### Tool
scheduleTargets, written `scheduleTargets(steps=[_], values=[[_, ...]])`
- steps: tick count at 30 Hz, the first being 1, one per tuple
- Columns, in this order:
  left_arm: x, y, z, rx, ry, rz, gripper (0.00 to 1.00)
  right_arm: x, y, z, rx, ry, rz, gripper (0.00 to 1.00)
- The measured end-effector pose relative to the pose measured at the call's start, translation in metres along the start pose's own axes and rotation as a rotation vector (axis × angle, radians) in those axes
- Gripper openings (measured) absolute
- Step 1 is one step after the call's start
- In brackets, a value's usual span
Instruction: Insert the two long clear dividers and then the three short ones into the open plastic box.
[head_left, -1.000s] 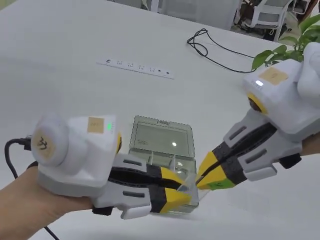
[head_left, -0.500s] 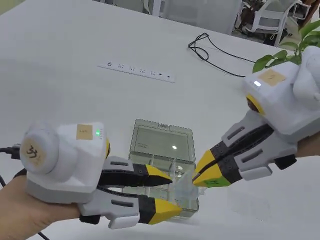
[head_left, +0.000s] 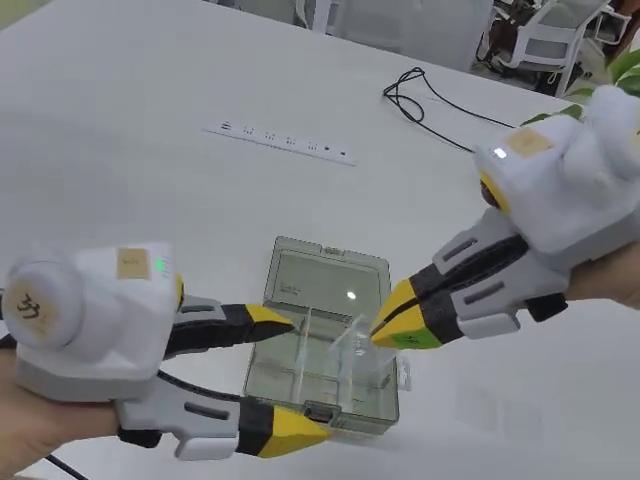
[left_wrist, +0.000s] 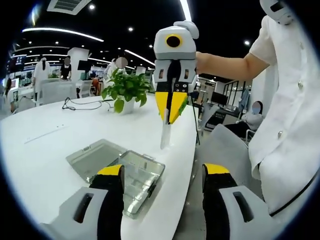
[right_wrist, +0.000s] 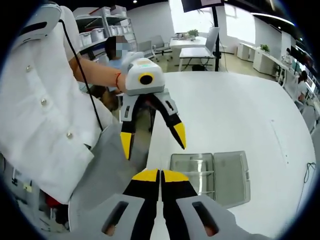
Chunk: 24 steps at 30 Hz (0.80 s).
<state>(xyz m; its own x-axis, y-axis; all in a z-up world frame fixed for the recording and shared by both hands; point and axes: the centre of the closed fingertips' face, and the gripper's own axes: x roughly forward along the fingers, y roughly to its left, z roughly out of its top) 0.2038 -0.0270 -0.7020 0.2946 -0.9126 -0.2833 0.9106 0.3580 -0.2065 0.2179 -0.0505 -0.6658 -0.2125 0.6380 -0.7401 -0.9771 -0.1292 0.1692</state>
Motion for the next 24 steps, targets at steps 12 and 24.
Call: scheduleTargets(steps=[12,24], values=[[-0.011,0.019,-0.014,-0.001,0.002,0.074,0.9,0.017,-0.03,0.003,0.015,0.002,-0.059,0.02],[-0.014,0.026,-0.029,-0.006,0.023,0.088,1.0,0.049,-0.058,0.007,0.039,-0.006,-0.109,0.02]])
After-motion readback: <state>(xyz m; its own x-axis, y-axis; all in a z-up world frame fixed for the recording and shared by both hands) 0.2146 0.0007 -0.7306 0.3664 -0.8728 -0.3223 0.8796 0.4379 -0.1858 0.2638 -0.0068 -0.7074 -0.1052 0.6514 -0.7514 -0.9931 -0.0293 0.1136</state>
